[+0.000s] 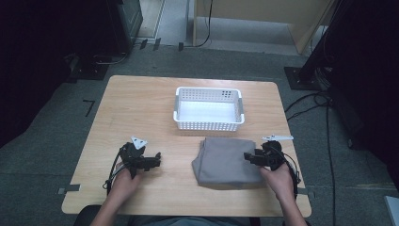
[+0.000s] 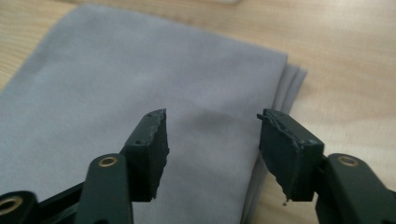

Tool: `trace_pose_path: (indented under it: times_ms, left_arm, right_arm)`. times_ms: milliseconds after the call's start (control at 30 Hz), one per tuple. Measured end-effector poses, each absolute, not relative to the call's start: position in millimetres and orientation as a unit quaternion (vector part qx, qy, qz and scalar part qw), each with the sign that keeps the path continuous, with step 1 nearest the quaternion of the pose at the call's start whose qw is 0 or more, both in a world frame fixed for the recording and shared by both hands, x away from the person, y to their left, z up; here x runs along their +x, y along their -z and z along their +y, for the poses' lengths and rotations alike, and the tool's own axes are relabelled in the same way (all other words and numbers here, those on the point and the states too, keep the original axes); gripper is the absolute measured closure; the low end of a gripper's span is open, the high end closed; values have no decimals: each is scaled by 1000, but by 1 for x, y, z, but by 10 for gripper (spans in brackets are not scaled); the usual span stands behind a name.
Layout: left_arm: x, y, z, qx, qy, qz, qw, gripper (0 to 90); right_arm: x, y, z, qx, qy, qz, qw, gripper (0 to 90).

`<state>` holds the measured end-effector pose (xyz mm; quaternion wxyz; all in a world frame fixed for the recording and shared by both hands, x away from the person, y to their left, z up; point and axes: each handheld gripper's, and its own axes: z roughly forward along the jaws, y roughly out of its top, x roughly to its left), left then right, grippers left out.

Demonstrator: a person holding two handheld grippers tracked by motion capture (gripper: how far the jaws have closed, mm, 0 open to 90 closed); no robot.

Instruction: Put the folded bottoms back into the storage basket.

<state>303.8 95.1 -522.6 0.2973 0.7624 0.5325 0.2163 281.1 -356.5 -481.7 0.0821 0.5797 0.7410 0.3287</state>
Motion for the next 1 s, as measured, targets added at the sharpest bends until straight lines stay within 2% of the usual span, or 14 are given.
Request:
trace_pose_path:
  times_ms: [300,567,833,933,1000]
  left_arm:
    - [303,523,95,762,-217,533,297,0]
    - [303,523,95,762,-217,533,297,0]
    - [303,523,95,762,-217,534,297,0]
    - [303,523,95,762,-217,534,297,0]
    - [303,523,95,761,-217,534,297,0]
  right_arm:
    - [285,492,-356,615,-285,734,42,295]
    - [291,494,-348,631,-271,726,26,273]
    - [295,493,-334,642,-280,714,2,344]
    - [298,493,-325,640,-276,717,7,364]
    - [299,493,-321,637,-273,721,10,413]
